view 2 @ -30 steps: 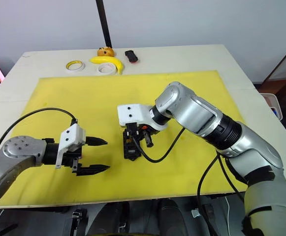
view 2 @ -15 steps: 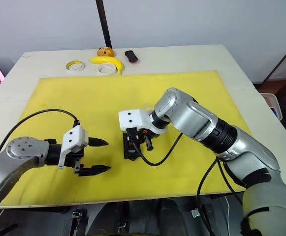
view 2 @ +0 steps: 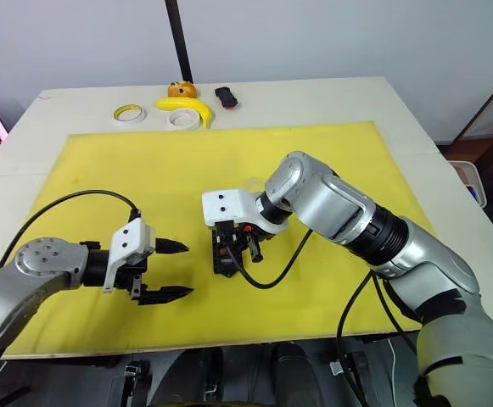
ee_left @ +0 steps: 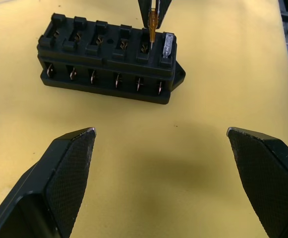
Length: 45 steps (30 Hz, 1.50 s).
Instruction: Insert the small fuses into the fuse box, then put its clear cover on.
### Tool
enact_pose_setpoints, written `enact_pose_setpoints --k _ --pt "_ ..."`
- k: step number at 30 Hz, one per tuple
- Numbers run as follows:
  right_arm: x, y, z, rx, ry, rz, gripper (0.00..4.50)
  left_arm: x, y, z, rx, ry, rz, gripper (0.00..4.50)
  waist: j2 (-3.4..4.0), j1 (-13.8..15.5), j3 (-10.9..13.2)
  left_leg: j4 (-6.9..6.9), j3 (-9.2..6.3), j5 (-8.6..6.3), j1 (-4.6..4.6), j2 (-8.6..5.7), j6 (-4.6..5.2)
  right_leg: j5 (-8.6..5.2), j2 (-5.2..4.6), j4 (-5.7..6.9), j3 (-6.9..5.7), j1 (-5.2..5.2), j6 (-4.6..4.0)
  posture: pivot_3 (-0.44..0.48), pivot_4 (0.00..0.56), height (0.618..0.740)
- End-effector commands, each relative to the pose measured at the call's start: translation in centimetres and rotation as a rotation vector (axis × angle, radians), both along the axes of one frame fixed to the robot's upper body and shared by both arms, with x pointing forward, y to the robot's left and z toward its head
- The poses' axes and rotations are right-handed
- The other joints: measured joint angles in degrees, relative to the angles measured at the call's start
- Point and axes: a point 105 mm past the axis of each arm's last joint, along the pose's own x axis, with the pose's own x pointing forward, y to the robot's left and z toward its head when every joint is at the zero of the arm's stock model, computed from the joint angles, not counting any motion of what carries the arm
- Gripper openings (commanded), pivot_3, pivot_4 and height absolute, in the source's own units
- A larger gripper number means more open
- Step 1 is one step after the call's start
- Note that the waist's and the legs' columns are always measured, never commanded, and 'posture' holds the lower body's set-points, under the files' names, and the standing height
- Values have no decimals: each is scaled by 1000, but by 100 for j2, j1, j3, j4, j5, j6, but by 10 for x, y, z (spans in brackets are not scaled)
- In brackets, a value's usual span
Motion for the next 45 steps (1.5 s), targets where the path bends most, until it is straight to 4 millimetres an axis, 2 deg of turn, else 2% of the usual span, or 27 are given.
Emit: enact_pose_setpoints --k 1,13,23,45 --pt "0 4 10 17 -56 26 0 -2 -4 6 -3 -38 -29 4456 0 0 0 0 0 0 0 0 0 0 0 0 0 0 0 0 150 740" --pt "4 1 2 -1 -57 14 0 -2 -5 4 2 -40 -32 4456 0 2 0 1 0 0 0 -1 0 0 1 3 0 0 0 0 150 740" --pt "-2 4 5 18 -34 25 0 -2 -8 2 5 -44 -40 4456 -1 1 0 2 0 0 1 -1 0 0 1 6 0 0 0 0 150 740" --pt "4 0 -10 -45 -88 23 0 0 -9 3 16 -63 -39 4456 -1 1 -1 8 -1 0 4 -3 0 1 1 8 0 5 1 0 150 740"
